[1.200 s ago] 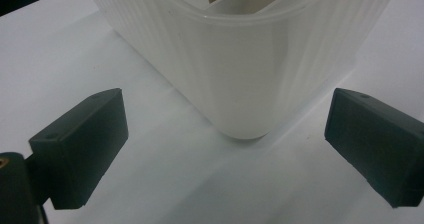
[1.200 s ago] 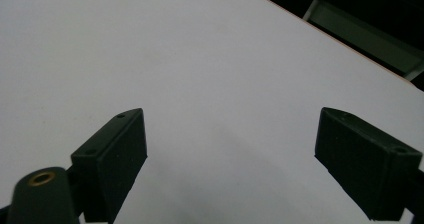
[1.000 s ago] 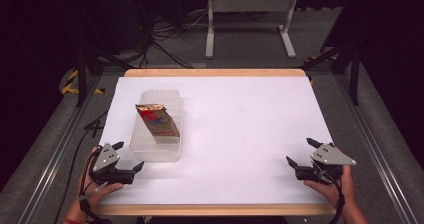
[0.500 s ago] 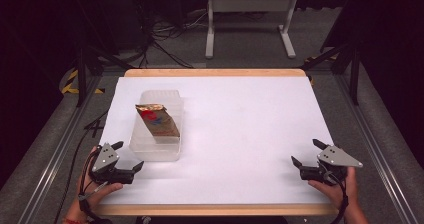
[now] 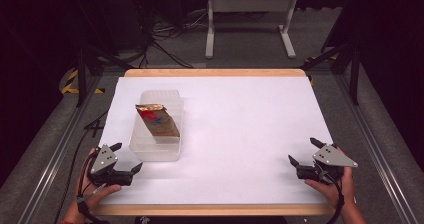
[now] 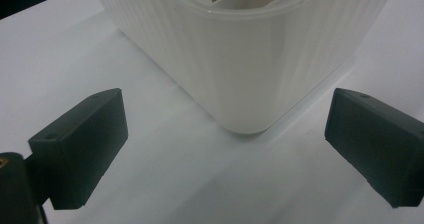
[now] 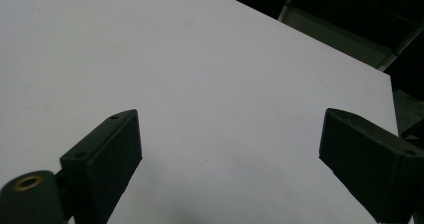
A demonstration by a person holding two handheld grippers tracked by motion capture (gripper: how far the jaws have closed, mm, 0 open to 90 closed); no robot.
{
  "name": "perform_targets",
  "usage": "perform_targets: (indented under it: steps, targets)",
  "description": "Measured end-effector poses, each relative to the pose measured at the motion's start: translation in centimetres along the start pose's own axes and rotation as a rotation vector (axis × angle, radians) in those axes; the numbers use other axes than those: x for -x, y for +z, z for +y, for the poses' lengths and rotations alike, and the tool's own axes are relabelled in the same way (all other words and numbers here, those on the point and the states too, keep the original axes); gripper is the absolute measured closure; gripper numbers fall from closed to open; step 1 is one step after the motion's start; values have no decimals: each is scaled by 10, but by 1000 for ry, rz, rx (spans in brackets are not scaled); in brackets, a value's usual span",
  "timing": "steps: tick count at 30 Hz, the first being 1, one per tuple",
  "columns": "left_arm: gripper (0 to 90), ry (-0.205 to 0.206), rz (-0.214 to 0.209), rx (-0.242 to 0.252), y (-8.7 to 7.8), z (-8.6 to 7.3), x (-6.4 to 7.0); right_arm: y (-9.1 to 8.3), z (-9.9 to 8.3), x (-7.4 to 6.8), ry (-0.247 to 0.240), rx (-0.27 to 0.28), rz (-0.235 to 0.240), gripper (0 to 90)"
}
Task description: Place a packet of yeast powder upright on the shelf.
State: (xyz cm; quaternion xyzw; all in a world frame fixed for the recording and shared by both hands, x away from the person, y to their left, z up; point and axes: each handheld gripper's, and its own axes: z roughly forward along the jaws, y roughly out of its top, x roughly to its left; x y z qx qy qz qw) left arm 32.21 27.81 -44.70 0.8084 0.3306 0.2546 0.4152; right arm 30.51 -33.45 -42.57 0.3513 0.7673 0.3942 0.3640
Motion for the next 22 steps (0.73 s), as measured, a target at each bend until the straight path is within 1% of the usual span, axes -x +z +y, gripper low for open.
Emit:
perform_targets:
  steps: [1,3,5,10,15,22]
  targets:
    - [44,-1,0,-1,0,0,0,0,0,1,3,3,-7,104]
    - [44,0,0,-4,0,0,0,0,0,2,17,8,0,104]
    - [44,1,1,-3,0,0,0,0,0,3,14,7,-12,104]
    - [44,-3,2,-2,1,1,0,0,-1,3,18,0,-17,104]
    - [44,4,-2,-5,2,1,-1,-1,-2,5,18,-1,-24,102]
    - [44,0,3,-3,2,2,0,0,-3,6,23,-4,-17,102]
